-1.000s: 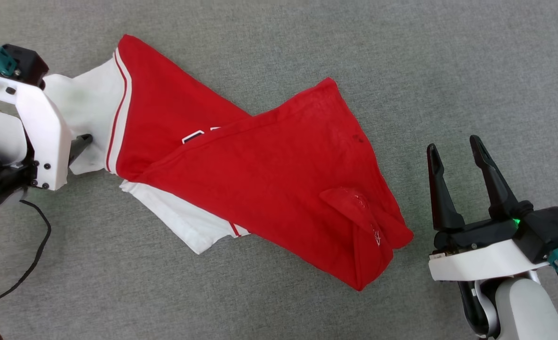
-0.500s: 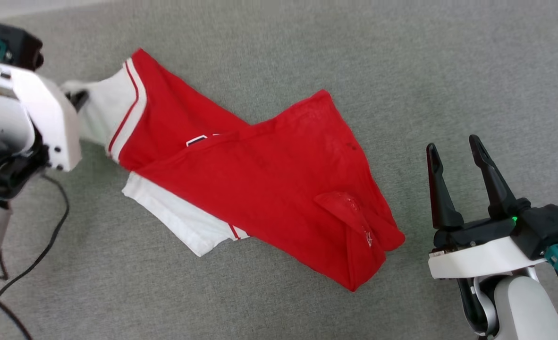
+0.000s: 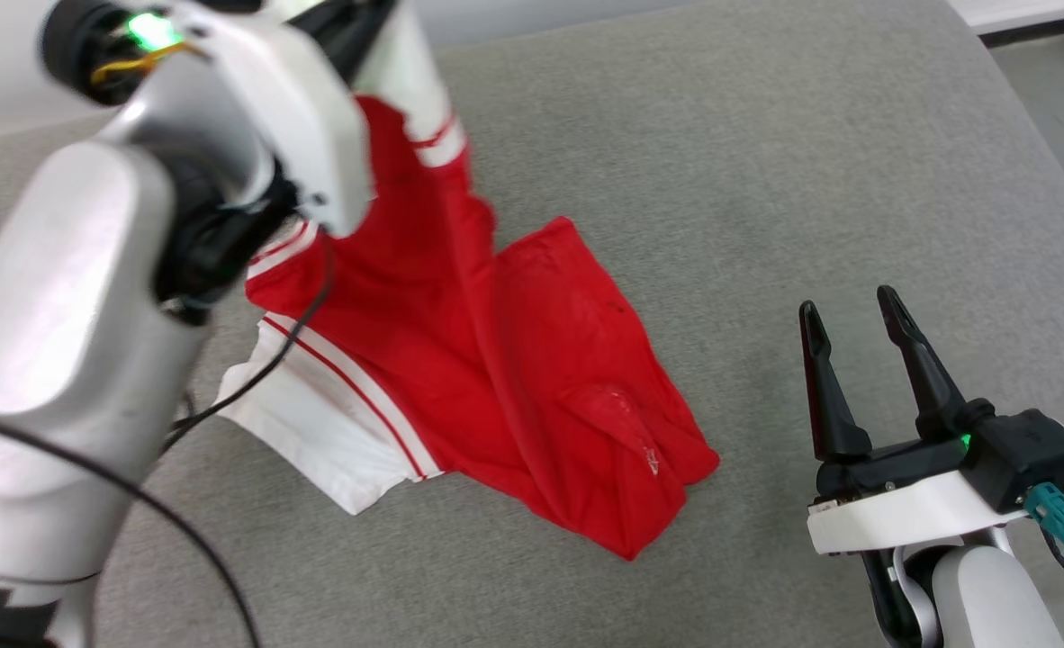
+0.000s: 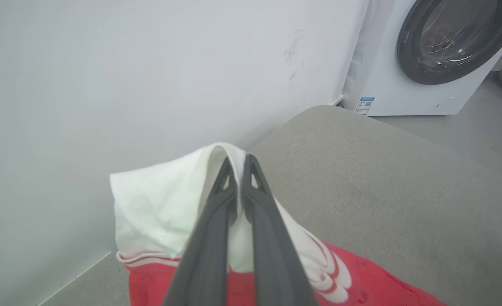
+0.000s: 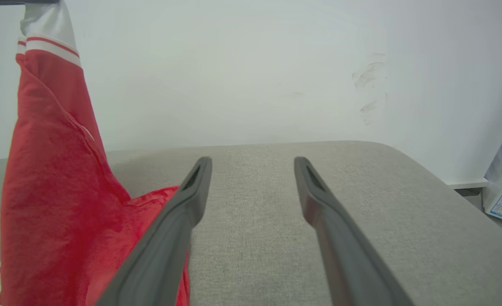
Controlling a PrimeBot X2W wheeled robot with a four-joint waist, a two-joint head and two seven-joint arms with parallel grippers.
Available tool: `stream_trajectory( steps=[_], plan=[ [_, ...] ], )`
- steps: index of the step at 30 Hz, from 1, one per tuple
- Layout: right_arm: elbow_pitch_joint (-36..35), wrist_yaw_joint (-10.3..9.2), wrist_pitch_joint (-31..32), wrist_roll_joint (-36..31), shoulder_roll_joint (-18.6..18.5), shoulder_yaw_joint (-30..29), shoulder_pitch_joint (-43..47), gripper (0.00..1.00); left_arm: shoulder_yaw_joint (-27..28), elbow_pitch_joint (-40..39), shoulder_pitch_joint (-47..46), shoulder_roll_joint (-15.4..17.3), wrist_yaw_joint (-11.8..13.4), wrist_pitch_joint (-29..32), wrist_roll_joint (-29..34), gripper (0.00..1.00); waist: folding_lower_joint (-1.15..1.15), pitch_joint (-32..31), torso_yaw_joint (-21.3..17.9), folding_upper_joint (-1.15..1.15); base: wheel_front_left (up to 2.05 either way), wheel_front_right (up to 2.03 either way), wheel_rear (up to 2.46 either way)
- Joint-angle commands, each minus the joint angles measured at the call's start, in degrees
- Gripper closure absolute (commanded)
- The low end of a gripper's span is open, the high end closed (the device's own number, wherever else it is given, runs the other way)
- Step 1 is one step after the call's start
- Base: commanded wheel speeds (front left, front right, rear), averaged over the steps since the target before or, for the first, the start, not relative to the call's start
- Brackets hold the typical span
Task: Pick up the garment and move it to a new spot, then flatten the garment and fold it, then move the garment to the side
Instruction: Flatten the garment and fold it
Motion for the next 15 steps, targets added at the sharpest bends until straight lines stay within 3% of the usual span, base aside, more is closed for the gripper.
stream_trajectory(
  steps=[1, 10, 11, 12, 13, 15],
  plan=[
    [-0.1, -0.02, -0.1, 0.5, 0.1, 0.1, -0.1, 0.00, -0.6, 0.4, -1.6, -1.4, 0.4, -0.6, 0.6, 1.00, 0.00, 0.5, -1.3, 0.00, 0.00, 0.00, 0.00],
    [-0.7, -0.02, -0.1, 3.4, 0.1, 0.9, -0.9, 0.00, -7.1, 10.0, -9.1, -14.0, 1.0, -3.9, 3.9, 1.00, 0.00, 3.8, -7.2, 0.00, 0.00, 0.00, 0.00],
    [-0.8, -0.02, -0.1, 3.6, 0.1, 1.1, -1.0, 0.00, -7.8, 11.7, -9.3, -15.1, 1.0, -4.5, 4.4, 0.72, 0.00, 4.1, -7.7, 0.00, 0.00, 0.00, 0.00],
    [-0.9, -0.02, -0.1, 3.8, 0.1, 1.2, -1.0, 0.00, -8.5, 13.5, -9.2, -16.3, 1.0, -5.1, 4.5, 0.23, 0.00, 4.4, -8.1, 0.00, 0.00, 0.00, 0.00],
    [-0.9, -0.02, -0.1, 3.9, 0.1, 1.3, -1.0, 0.00, -9.5, 15.3, -8.8, -17.6, 1.0, -5.8, 5.0, 0.00, 0.00, 4.6, -8.4, 0.00, 0.00, 0.00, 0.00],
    [-1.0, -0.02, -0.1, 4.0, 0.1, 1.3, -1.0, 0.00, -11.5, 18.1, -7.6, -20.0, 0.3, -7.2, 4.7, 0.00, 0.00, 4.9, -8.6, 0.00, 0.00, 0.00, 0.00]
  ],
)
